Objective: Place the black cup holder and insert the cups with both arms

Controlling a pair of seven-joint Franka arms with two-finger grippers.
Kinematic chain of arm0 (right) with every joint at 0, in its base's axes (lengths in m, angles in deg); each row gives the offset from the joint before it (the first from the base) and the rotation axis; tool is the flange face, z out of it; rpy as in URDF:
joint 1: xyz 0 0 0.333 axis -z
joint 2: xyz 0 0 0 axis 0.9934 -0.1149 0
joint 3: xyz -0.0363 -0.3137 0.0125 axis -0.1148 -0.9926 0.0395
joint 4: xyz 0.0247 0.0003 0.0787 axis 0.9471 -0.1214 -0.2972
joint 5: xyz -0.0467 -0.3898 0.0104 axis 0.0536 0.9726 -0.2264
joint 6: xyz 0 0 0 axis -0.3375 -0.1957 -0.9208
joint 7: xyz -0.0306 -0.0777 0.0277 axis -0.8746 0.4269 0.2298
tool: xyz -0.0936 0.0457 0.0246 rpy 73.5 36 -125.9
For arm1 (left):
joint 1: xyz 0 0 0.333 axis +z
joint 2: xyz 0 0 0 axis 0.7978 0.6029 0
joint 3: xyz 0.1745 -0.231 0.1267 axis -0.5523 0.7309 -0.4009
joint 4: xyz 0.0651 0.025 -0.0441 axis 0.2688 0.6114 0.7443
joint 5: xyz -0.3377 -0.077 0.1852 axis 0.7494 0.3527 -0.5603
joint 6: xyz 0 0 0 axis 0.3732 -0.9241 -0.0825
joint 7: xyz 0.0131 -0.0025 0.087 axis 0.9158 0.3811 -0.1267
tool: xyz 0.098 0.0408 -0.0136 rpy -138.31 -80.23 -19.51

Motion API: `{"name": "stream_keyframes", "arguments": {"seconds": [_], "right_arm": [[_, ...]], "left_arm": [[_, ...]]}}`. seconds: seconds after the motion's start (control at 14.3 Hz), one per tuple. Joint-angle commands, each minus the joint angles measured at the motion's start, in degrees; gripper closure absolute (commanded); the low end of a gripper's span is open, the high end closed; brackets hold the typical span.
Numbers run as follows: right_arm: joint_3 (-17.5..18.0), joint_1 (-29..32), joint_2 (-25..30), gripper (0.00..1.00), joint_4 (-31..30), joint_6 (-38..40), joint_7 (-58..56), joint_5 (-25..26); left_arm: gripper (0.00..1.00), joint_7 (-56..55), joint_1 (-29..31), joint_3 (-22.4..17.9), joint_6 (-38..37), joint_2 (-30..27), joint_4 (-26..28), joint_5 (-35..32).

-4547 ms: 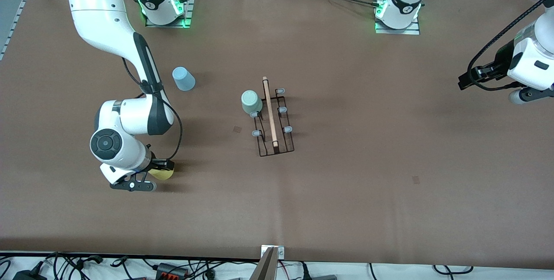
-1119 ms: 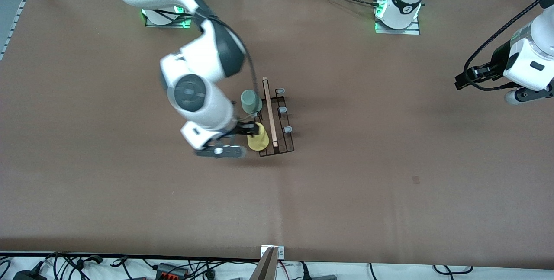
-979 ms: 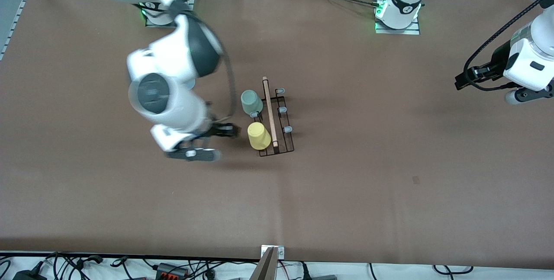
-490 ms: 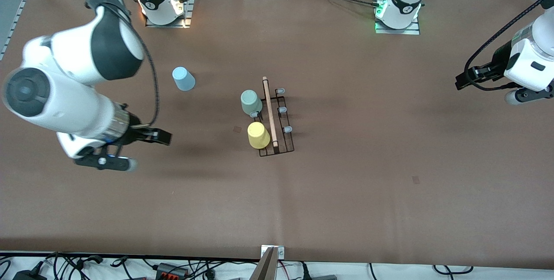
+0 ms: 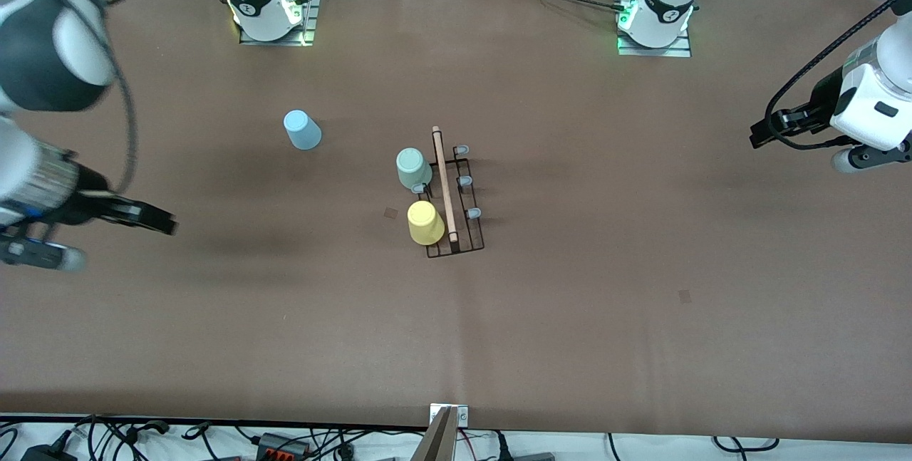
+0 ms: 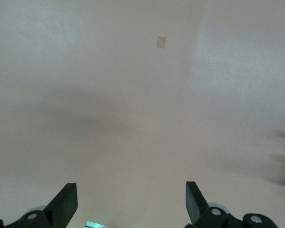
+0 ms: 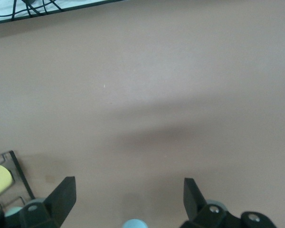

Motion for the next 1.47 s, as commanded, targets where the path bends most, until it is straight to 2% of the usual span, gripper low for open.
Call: {"name": "stream_keyframes", "arguments": {"seconds": [0.0,0.21,0.42,0.7,0.91,1.4], "right_arm": [[3.08,4.26,7.16,0.00,-7.86,-2.39,-6.90,0.88],[1.15,3.99,7.60,0.00,-5.57,1.11,-10.41,3.08],[1.24,4.52,10.14,0.00,-6.62,4.81,-10.25,3.17],[1.24,4.52,17.43,0.00,-19.07,-1.14,-10.42,3.26],[1.24,4.52,20.69,0.00,-24.10,-3.53,-10.42,3.35],[1.24,4.52,20.79,0.00,-22.97,-2.48,-10.78,3.44]], "left_arm": [[0.00,1.34,0.23,-0.20,-0.72,-0.29,-0.20,1.46],[0.00,1.34,0.23,-0.20,-0.72,-0.29,-0.11,1.46],[0.00,1.34,0.23,-0.20,-0.72,-0.29,-0.20,1.46],[0.00,1.34,0.23,-0.20,-0.72,-0.29,-0.20,1.46],[0.00,1.42,0.23,-0.20,-0.72,-0.29,-0.11,1.46],[0.00,1.43,0.23,-0.20,-0.72,-0.29,-0.20,1.46]]}}
